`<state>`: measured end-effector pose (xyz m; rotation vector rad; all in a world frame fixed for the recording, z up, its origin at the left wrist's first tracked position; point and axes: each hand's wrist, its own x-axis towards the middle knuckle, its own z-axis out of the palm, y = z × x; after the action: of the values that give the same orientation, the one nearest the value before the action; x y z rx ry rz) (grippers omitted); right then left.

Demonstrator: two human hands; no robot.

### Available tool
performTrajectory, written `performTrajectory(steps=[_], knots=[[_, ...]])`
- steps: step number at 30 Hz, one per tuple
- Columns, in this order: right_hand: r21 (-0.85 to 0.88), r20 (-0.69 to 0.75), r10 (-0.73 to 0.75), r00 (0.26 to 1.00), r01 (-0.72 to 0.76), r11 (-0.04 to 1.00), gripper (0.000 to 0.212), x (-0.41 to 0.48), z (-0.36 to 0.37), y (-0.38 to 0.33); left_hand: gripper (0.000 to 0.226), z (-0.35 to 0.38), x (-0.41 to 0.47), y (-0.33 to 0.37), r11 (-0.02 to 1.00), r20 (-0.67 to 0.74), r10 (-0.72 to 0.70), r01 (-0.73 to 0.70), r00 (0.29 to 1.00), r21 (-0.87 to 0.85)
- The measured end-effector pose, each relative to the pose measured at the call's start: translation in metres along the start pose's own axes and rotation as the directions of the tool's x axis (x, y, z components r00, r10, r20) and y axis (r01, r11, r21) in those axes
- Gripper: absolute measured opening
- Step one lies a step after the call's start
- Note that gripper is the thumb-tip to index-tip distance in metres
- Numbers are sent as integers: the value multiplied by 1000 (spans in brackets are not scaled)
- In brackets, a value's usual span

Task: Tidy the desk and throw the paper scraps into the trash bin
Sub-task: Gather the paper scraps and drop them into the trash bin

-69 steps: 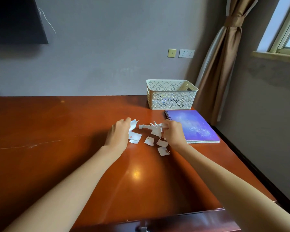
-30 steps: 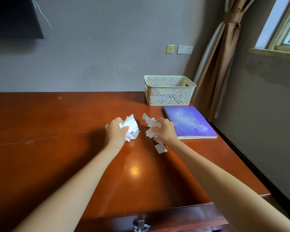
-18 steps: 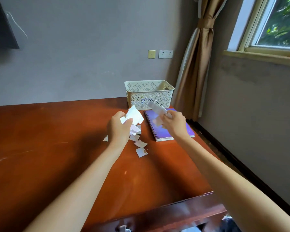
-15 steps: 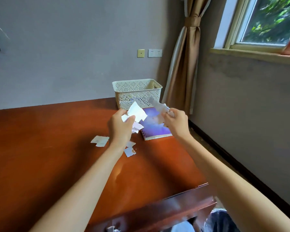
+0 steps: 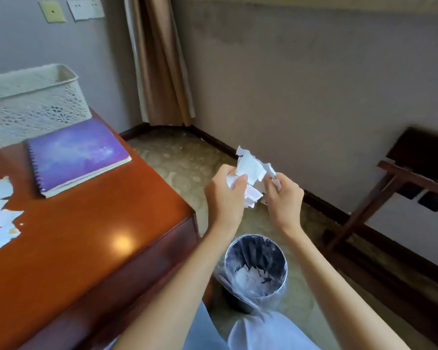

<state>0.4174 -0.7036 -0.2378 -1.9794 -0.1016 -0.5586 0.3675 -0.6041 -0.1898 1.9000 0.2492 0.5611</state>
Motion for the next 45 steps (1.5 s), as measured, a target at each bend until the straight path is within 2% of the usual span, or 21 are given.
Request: performTrajectory(steps=[4, 8, 13, 17, 20, 23, 27, 30, 34, 38, 40, 43, 45], knots=[[-165, -18, 115, 993, -116, 979, 52, -13, -27, 64, 15, 66, -27, -40, 989, 158, -150, 146, 976, 36], [-242, 63, 328, 943, -304, 921, 48, -34, -29, 137, 17, 109, -41, -97, 924, 233, -381, 358, 895, 133], [-348, 198, 554, 809, -470, 811, 46, -58, -3, 200, 8, 144, -38, -159, 824, 260, -555, 478, 790, 305], [-367, 206, 712, 672, -621, 693, 45, -70, 13, 239, 40, 168, -36, -212, 654, 232, -750, 643, 619, 398], [-386, 212, 800, 561, -703, 596, 41, -80, 28, 268, 43, 177, -40, -243, 544, 213, -835, 698, 508, 466], [-415, 235, 871, 432, -765, 492, 35, -89, 45, 290, 14, 185, -39, -259, 448, 221, -894, 783, 390, 432], [-429, 237, 917, 319, -813, 394, 26, -96, 59, 306, 31, 196, -40, -278, 345, 210, -935, 864, 284, 368], [-386, 264, 934, 242, -861, 332, 41, -100, 62, 312, 42, 198, -41, -280, 293, 191, -952, 886, 238, 358], [-358, 257, 948, 188, -893, 274, 47, -100, 64, 318, 48, 192, -36, -273, 197, 237, -961, 953, 142, 228], [-299, 269, 951, 154, -925, 234, 51, -100, 65, 319, 46, 186, -36, -269, 180, 253, -959, 962, 125, 207], [-261, 295, 942, 157, -936, 238, 51, -100, 66, 316, 45, 182, -36, -267, 208, 251, -956, 952, 150, 223], [-273, 356, 918, 173, -921, 279, 56, -103, 65, 308, 42, 175, -35, -257, 251, 261, -947, 940, 189, 231], [-298, 347, 917, 196, -904, 306, 57, -99, 61, 293, 39, 169, -34, -249, 293, 272, -936, 923, 224, 249]])
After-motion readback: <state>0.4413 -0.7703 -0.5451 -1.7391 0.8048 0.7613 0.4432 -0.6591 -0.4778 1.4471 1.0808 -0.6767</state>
